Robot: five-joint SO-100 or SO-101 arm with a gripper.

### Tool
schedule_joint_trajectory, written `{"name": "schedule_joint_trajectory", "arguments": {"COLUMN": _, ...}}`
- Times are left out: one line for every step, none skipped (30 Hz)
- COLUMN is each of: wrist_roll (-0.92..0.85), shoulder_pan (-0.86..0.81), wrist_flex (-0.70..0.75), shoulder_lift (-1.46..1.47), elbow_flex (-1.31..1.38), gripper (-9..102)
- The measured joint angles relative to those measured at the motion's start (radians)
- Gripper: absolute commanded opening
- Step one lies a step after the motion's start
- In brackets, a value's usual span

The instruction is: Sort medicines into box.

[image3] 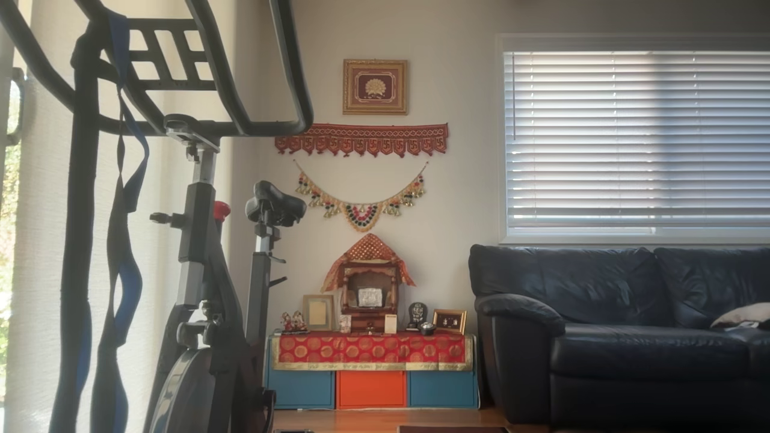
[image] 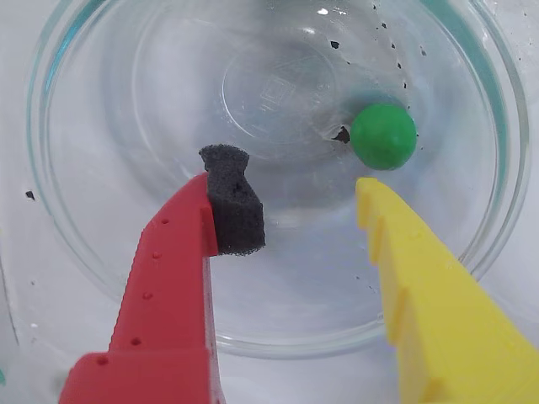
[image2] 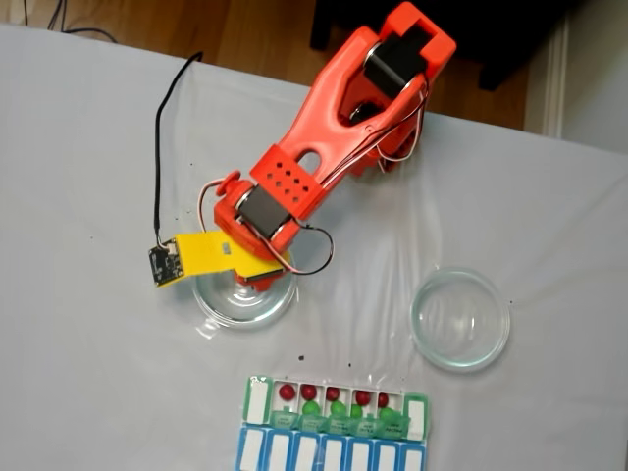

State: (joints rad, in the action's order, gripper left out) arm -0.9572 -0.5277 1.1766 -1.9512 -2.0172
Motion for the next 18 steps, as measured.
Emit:
{"name": "schedule_joint_trajectory", "arguments": {"wrist_roll": 0.0, "shoulder_pan": 0.003, "wrist_flex": -0.006, "shoulder_lift": 0.006, "elbow_flex": 0.0, "gripper": 21}}
{"name": "schedule_joint_trajectory", "arguments": {"wrist_roll": 0.003, "shoulder_pan": 0.006, "wrist_flex": -0.012, "shoulder_lift": 0.017, "elbow_flex": 0.0, "gripper": 21}}
{"name": "schedule_joint_trajectory", "arguments": {"wrist_roll": 0.006, "shoulder_pan": 0.006, "wrist_flex": -0.017, "shoulder_lift": 0.023, "elbow_flex": 0.0, "gripper": 20}}
{"name": "schedule_joint_trajectory", "arguments": {"wrist_roll": 0.009, "shoulder_pan": 0.008, "wrist_flex": -0.02, "shoulder_lift": 0.029, "elbow_flex": 0.0, "gripper": 21}}
{"name": "schedule_joint_trajectory", "arguments": {"wrist_roll": 0.015, "shoulder_pan": 0.009, "wrist_flex": -0.023, "shoulder_lift": 0.035, "elbow_flex": 0.0, "gripper": 21}}
{"name": "schedule_joint_trajectory", "arguments": {"wrist_roll": 0.017, "shoulder_pan": 0.011, "wrist_flex": -0.023, "shoulder_lift": 0.037, "elbow_flex": 0.0, "gripper": 21}}
{"name": "schedule_joint_trajectory", "arguments": {"wrist_roll": 0.018, "shoulder_pan": 0.012, "wrist_flex": -0.026, "shoulder_lift": 0.04, "elbow_flex": 0.0, "gripper": 21}}
{"name": "schedule_joint_trajectory", "arguments": {"wrist_roll": 0.018, "shoulder_pan": 0.012, "wrist_flex": -0.026, "shoulder_lift": 0.04, "elbow_flex": 0.0, "gripper": 21}}
{"name": "schedule_joint_trajectory", "arguments": {"wrist_roll": 0.018, "shoulder_pan": 0.012, "wrist_flex": -0.026, "shoulder_lift": 0.04, "elbow_flex": 0.0, "gripper": 21}}
{"name": "schedule_joint_trajectory", "arguments": {"wrist_roll": 0.018, "shoulder_pan": 0.012, "wrist_flex": -0.026, "shoulder_lift": 0.04, "elbow_flex": 0.0, "gripper": 21}}
{"name": "schedule_joint_trajectory", "arguments": {"wrist_roll": 0.017, "shoulder_pan": 0.012, "wrist_flex": -0.026, "shoulder_lift": 0.04, "elbow_flex": 0.0, "gripper": 21}}
{"name": "schedule_joint_trajectory", "arguments": {"wrist_roll": 0.017, "shoulder_pan": 0.012, "wrist_flex": -0.026, "shoulder_lift": 0.04, "elbow_flex": 0.0, "gripper": 21}}
{"name": "schedule_joint_trajectory", "arguments": {"wrist_roll": 0.017, "shoulder_pan": 0.012, "wrist_flex": -0.026, "shoulder_lift": 0.04, "elbow_flex": 0.0, "gripper": 22}}
{"name": "schedule_joint_trajectory", "arguments": {"wrist_roll": 0.014, "shoulder_pan": 0.012, "wrist_flex": -0.025, "shoulder_lift": 0.04, "elbow_flex": 0.002, "gripper": 22}}
{"name": "schedule_joint_trajectory", "arguments": {"wrist_roll": 0.005, "shoulder_pan": 0.012, "wrist_flex": -0.014, "shoulder_lift": 0.044, "elbow_flex": 0.012, "gripper": 22}}
{"name": "schedule_joint_trajectory", "arguments": {"wrist_roll": -0.002, "shoulder_pan": 0.009, "wrist_flex": -0.005, "shoulder_lift": 0.052, "elbow_flex": 0.025, "gripper": 22}}
{"name": "schedule_joint_trajectory", "arguments": {"wrist_roll": -0.008, "shoulder_pan": 0.008, "wrist_flex": 0.008, "shoulder_lift": 0.061, "elbow_flex": 0.037, "gripper": 23}}
{"name": "schedule_joint_trajectory", "arguments": {"wrist_roll": -0.017, "shoulder_pan": 0.005, "wrist_flex": 0.023, "shoulder_lift": 0.071, "elbow_flex": 0.054, "gripper": 23}}
